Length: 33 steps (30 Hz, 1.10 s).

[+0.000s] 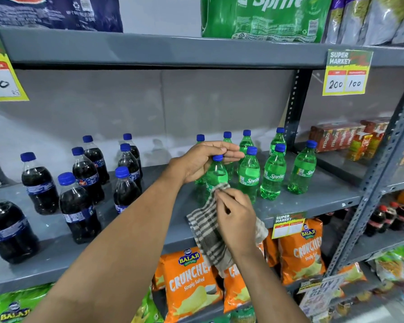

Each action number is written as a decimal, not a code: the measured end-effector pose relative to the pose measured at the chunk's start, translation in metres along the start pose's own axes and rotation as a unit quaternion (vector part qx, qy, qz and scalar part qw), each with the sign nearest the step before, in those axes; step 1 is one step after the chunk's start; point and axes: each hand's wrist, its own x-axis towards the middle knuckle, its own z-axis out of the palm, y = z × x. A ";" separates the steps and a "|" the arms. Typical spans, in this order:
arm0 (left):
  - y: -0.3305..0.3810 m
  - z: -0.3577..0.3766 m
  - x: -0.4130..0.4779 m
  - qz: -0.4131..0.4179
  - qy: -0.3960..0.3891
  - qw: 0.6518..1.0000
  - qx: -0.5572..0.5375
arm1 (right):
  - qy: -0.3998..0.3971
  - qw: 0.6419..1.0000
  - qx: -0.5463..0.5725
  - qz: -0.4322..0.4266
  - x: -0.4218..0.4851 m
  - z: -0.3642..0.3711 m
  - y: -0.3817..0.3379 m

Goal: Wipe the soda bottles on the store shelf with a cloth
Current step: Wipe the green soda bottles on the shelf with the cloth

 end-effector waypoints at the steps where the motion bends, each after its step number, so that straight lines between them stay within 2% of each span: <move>1: -0.001 0.000 0.001 -0.001 0.000 1.000 -0.004 | 0.013 1.000 0.001 -0.008 0.009 -0.001 -0.005; 4: -0.001 -0.002 0.001 -0.014 -0.005 1.000 -0.015 | 0.039 0.999 0.016 -0.012 0.034 -0.002 -0.017; 10: -0.002 -0.002 0.000 -0.011 0.012 1.000 0.001 | 0.064 0.992 0.083 0.074 0.029 -0.003 -0.014; 14: -0.003 -0.001 0.000 -0.002 0.023 1.000 0.018 | 0.028 0.990 0.081 0.109 0.001 -0.002 -0.003; 18: -0.003 -0.001 -0.001 -0.002 0.025 1.000 0.018 | -0.030 0.992 0.057 0.113 -0.011 -0.005 0.006; 21: 0.000 -0.002 -0.001 -0.005 0.023 1.000 0.020 | -0.039 0.992 0.054 0.107 -0.008 -0.008 0.007; 26: 0.009 0.005 0.000 -0.008 0.029 0.997 0.071 | 0.013 0.989 0.104 0.105 -0.007 -0.020 0.003; 30: 0.018 0.009 -0.002 0.002 0.073 0.989 0.130 | 0.067 0.986 0.134 0.075 -0.002 -0.032 -0.003; 33: 0.032 0.012 -0.010 0.017 0.118 0.978 0.173 | 0.077 0.982 0.164 0.057 0.004 -0.044 -0.007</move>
